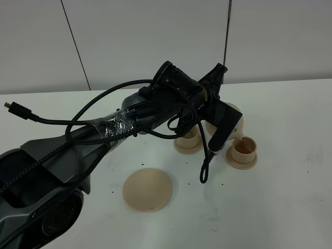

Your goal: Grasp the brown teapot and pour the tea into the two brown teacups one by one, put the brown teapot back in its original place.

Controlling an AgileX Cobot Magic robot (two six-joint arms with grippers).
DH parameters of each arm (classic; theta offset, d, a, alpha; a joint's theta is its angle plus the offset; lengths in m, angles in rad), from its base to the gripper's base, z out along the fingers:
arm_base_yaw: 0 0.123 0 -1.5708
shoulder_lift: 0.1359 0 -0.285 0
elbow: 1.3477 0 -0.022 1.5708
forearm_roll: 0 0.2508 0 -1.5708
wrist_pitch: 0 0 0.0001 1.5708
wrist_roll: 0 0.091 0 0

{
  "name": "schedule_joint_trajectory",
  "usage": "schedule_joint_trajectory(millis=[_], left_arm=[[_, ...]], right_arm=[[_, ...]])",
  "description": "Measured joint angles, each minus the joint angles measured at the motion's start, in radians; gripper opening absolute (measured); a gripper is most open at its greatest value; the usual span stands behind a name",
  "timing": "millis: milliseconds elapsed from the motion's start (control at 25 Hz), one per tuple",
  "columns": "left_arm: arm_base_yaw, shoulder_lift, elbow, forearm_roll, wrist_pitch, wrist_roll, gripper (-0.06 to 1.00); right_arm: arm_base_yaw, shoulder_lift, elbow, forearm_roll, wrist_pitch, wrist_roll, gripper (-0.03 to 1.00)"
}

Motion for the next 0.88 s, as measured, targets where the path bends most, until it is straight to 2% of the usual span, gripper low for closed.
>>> schedule_joint_trajectory(millis=[880], left_arm=[[-0.001, 0.0, 0.0, 0.003, -0.009, 0.036, 0.17]], right_arm=[[0.0, 0.0, 0.0, 0.0, 0.0, 0.0, 0.24]])
